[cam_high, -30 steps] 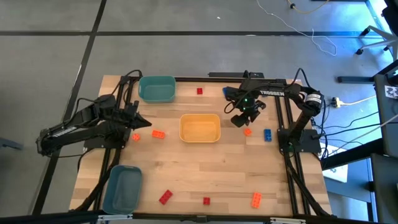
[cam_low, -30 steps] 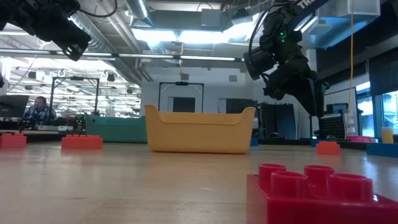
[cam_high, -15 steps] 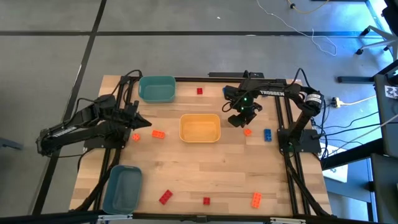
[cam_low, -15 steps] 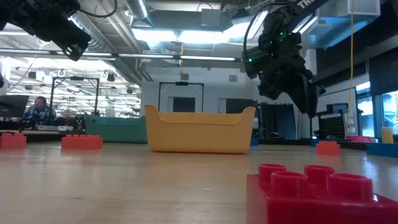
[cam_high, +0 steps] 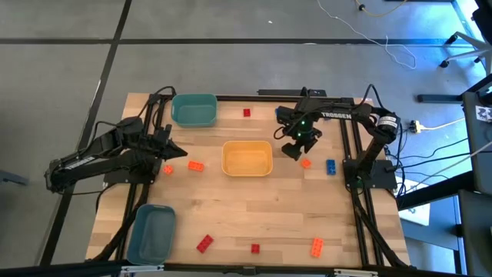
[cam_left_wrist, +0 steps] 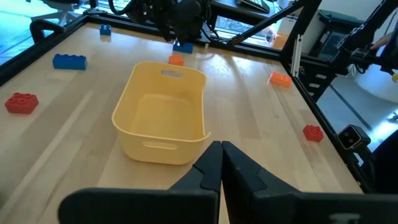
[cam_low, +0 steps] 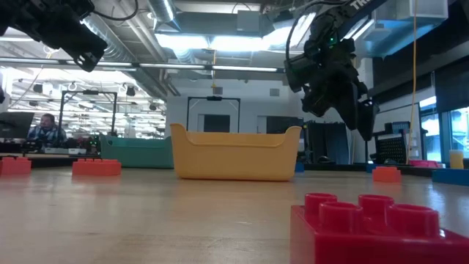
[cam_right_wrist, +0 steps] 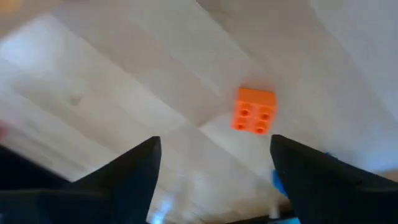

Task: Sort & place blocks by color
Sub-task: Put the orange 4 stud game piece into the yellow bin

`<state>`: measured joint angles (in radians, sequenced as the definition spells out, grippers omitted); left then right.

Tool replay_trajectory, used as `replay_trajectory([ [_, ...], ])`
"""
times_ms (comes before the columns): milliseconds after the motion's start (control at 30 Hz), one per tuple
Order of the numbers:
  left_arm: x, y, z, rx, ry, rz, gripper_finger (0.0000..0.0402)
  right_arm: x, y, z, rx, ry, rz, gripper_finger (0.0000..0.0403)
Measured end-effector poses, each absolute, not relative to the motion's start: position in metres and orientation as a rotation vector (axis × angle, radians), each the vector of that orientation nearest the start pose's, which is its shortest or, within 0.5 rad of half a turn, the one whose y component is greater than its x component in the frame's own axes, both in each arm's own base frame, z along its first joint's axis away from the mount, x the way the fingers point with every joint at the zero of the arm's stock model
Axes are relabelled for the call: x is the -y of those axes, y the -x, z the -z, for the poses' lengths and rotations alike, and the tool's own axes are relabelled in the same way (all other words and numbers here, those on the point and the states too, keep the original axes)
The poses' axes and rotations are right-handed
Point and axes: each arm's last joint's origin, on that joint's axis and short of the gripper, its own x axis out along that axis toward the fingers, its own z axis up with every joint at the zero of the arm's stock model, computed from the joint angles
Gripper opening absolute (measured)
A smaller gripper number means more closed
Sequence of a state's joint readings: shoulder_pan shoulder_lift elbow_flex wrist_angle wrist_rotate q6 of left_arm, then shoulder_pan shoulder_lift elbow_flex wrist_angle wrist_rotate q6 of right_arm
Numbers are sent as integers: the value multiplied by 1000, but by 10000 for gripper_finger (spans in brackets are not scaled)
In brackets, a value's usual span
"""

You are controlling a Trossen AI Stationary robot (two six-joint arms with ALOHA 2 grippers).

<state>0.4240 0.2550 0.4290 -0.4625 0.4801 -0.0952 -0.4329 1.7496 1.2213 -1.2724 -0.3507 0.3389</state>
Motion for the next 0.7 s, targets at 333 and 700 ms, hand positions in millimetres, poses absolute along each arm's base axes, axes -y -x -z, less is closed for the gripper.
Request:
replay_trajectory([
  [333,-23,-83,-245,-263,221,43,0,104,-261,-200,-1757,-849,396,295],
  [700,-23,-83,-245,-262,221,43,0,88,-271,-198,-1746,-770,470,295],
])
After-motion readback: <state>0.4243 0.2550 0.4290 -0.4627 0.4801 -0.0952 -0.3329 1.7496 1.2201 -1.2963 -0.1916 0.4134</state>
